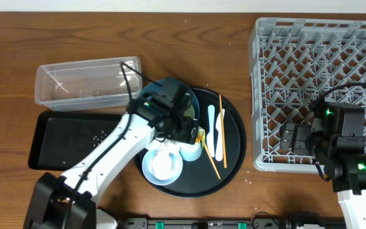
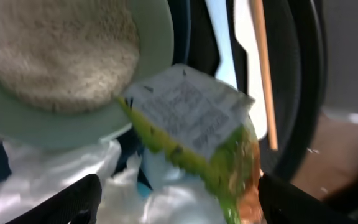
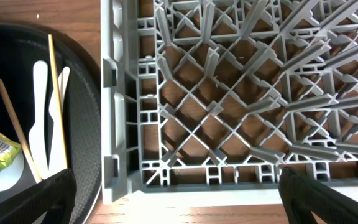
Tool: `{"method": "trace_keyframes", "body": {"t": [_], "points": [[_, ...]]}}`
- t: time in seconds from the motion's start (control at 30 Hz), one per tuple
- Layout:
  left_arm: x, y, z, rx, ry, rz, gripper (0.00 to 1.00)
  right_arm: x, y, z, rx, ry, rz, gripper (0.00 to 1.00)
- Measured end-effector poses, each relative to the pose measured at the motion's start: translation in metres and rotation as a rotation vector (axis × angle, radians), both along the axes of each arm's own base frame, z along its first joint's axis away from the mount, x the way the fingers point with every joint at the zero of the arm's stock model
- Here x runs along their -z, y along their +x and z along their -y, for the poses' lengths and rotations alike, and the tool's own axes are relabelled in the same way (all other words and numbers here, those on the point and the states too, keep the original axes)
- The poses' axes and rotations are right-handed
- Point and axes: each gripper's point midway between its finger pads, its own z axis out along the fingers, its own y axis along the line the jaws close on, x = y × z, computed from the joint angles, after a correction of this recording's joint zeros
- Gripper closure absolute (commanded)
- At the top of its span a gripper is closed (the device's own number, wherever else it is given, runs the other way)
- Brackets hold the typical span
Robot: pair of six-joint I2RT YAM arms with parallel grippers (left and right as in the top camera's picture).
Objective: Sort waste into correct bins and load items into the dishwasher rack
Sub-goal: 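Reach the left gripper to the round tray and grasp the tissue and wrapper, then carry the tissue and wrapper with the left gripper into the clear bin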
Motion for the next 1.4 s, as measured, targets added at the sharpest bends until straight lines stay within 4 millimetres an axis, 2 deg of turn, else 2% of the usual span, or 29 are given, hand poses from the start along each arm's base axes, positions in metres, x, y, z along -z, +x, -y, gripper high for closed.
{"method": "trace_keyframes", "body": {"t": [0.1, 0.23, 0.37, 0.5, 0.73, 0.77, 0.83, 1.23, 1.4], "points": [[-0.001, 0.007, 0.007, 0.013, 0.012, 0.055, 0.21, 0.0, 0.0, 0.0, 0.0, 0.0, 0.0, 0.01], [0.002, 0.006, 0.015, 0.04, 0.037, 0.086, 0.25, 0.0, 0.0, 0.0, 0.0, 0.0, 0.0, 0.01], [0.008, 0.005, 0.015, 0.047, 0.082, 0.098, 0.39, 0.0, -0.001, 0.0, 0.0, 0.0, -0.003, 0.01], [0.009, 0.007, 0.013, 0.042, 0.101, 0.114, 0.6, 0.001, -0.001, 0.0, 0.0, 0.0, -0.005, 0.01], [0.004, 0.019, 0.018, 0.033, 0.082, 0.166, 0.78, 0.002, -0.003, 0.0, 0.0, 0.0, -0.013, 0.01], [0.004, 0.02, 0.019, 0.033, 0.079, 0.172, 0.86, 0.002, -0.003, 0.0, 0.0, 0.0, -0.014, 0.01], [0.002, 0.023, 0.021, 0.029, 0.072, 0.183, 0.94, 0.002, -0.003, 0.0, 0.0, 0.0, -0.016, 0.01], [-0.004, 0.033, 0.028, 0.027, 0.04, 0.229, 0.94, 0.003, -0.004, 0.0, 0.0, 0.0, -0.02, 0.01], [-0.027, 0.041, 0.028, 0.007, 0.012, 0.313, 0.94, 0.003, -0.005, 0.0, 0.0, 0.0, -0.023, 0.01]]}}
